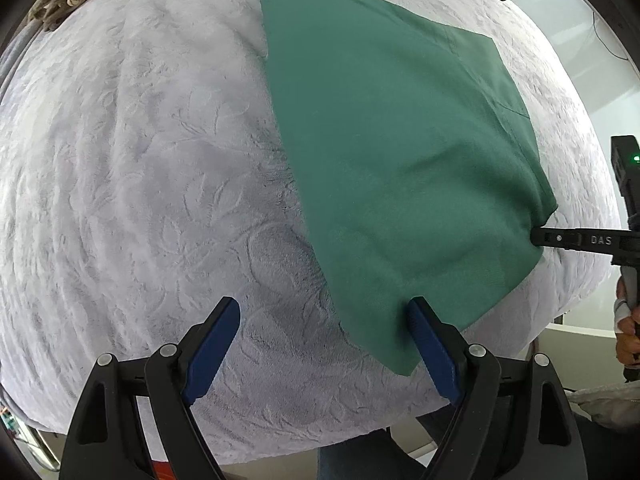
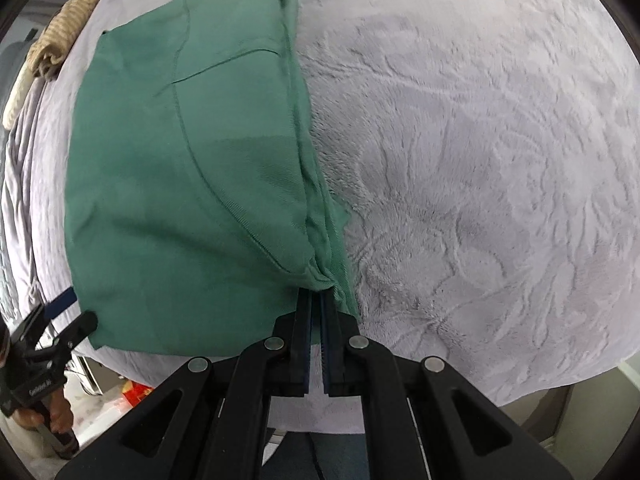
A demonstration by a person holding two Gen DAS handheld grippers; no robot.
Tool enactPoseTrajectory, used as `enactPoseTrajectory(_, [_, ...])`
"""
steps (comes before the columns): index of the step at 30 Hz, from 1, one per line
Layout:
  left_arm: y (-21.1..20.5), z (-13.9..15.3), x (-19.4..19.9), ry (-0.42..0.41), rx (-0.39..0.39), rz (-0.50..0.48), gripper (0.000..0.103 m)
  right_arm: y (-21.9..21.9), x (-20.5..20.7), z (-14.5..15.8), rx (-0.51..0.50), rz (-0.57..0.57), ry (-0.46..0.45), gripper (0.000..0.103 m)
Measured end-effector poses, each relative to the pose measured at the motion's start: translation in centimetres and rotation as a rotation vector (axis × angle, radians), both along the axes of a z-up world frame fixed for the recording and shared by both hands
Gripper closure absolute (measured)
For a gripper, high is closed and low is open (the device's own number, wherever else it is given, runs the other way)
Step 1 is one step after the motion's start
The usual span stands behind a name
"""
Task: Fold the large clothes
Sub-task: 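Pinch the jacket edge with the right gripper and tuck it straight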
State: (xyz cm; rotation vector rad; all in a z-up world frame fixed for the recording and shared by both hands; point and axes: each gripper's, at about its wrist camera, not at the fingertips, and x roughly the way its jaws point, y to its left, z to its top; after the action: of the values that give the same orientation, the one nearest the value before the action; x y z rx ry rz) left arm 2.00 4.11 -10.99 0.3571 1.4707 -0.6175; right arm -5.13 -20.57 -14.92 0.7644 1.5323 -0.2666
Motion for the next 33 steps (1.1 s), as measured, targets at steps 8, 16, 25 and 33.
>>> enactPoseTrajectory(8, [0.1, 1.0, -0.3, -0.029, 0.011, 0.018, 0.017, -0.5, -1.2, 3.9, 0.056, -0.015, -0.125, 0.098])
enactPoseTrajectory(16, [1.0, 2.4, 1.5, -0.050, 0.020, 0.051, 0.017, -2.0, -1.7, 3.8, 0.064, -0.120, -0.190, 0.046])
enactPoseTrajectory(25, [0.0, 1.7, 2.0, -0.045, 0.037, 0.047, 0.017, -3.1, -0.6, -0.1, 0.053, -0.144, -0.091, 0.091])
enactPoseTrajectory(33, [-1.2, 1.5, 2.2, -0.048, 0.044, 0.051, 0.017, -2.7, -1.7, 2.4, 0.049, -0.104, -0.094, 0.087])
